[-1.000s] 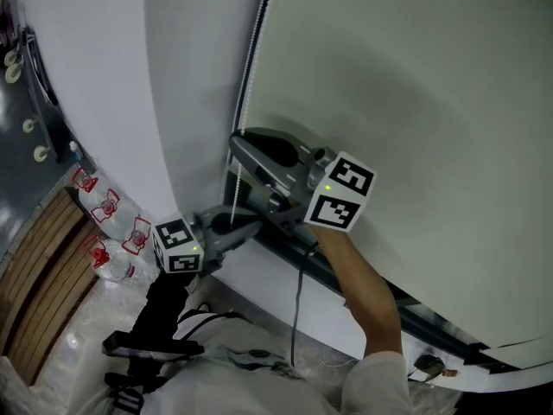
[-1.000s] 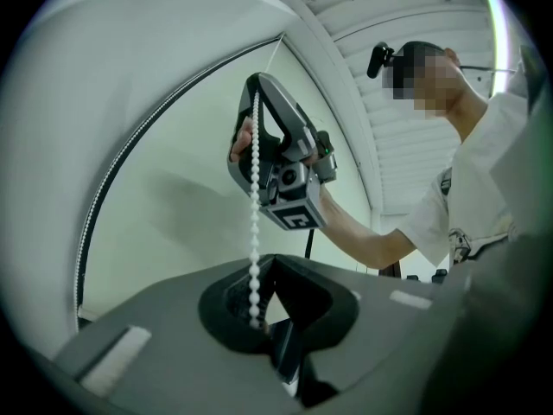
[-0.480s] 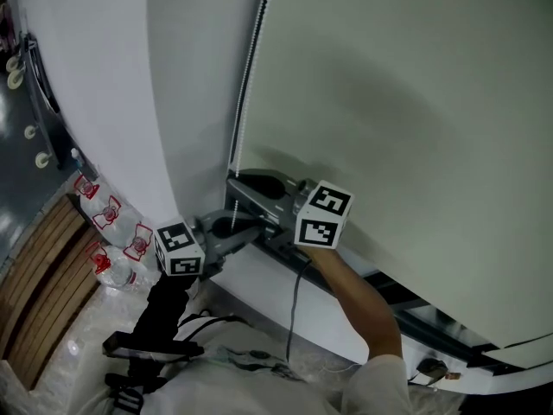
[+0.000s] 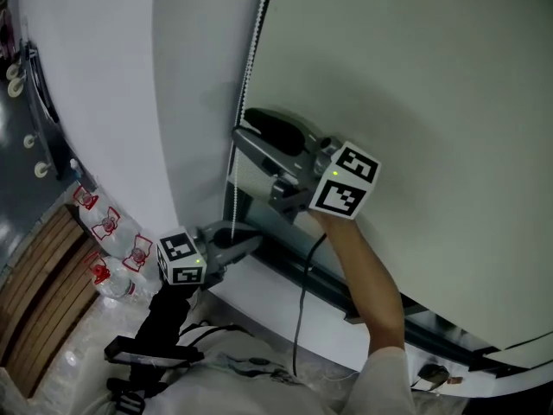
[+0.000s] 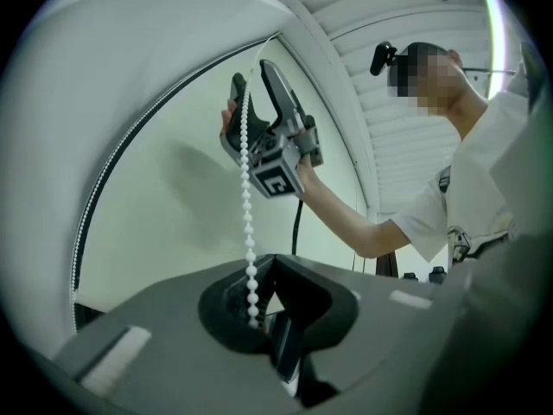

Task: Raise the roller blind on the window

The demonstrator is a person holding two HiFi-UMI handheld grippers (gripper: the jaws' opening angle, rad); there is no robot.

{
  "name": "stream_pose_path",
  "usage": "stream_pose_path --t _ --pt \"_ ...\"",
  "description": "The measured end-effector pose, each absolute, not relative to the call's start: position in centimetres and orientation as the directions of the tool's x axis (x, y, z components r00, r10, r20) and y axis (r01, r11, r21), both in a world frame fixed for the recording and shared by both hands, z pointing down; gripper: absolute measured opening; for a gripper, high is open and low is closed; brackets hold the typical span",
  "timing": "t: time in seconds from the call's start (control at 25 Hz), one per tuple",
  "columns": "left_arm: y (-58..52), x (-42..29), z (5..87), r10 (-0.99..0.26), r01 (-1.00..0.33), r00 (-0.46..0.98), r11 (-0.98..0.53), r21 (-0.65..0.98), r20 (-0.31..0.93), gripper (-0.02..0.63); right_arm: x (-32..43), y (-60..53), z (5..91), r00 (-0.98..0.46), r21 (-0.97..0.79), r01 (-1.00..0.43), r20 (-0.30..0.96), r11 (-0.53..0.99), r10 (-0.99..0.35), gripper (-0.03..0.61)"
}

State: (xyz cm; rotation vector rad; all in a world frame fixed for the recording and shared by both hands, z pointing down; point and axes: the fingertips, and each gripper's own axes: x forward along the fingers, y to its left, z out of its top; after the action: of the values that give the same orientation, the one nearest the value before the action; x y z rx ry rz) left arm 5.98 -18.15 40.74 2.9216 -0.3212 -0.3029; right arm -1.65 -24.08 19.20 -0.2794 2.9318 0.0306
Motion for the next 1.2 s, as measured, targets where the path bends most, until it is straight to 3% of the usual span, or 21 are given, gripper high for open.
stream_pose_path --t 0.48,0.68,0.92,1.04,1.2 --pt "-18.3 5.9 41.0 -0.238 -0.200 0.955 -0.957 0.208 -0.175 -0.002 -2.6 -25.5 7.2 -0.941 0.128 -0.174 -0.315 0.976 -0.126 0.148" --pt "-18.3 6.0 41.0 -0.237 -0.199 0.956 -0.957 0.211 -0.172 -0.002 -2.2 -25.9 5.1 -0.921 0.117 -0.184 -0.368 0.976 -0.129 0.072" --pt "-18.2 6.0 41.1 -0.238 -0.199 0.956 -0.956 0.216 -0.172 -0.002 -2.8 -25.7 4.4 -0.930 0.130 -0.177 -0.347 0.976 -0.123 0.069" --pt "-18.1 6.0 41.2 -0.235 -0.196 0.957 -0.956 0.216 -0.171 -0.002 -2.9 -25.5 4.1 -0.931 0.129 -0.177 -0.343 0.976 -0.124 0.023" --pt "-17.9 6.0 41.4 -0.234 -0.195 0.958 -0.956 0.220 -0.167 -0.002 -3.0 -25.4 4.3 -0.936 0.096 -0.162 -0.329 0.982 -0.122 0.017"
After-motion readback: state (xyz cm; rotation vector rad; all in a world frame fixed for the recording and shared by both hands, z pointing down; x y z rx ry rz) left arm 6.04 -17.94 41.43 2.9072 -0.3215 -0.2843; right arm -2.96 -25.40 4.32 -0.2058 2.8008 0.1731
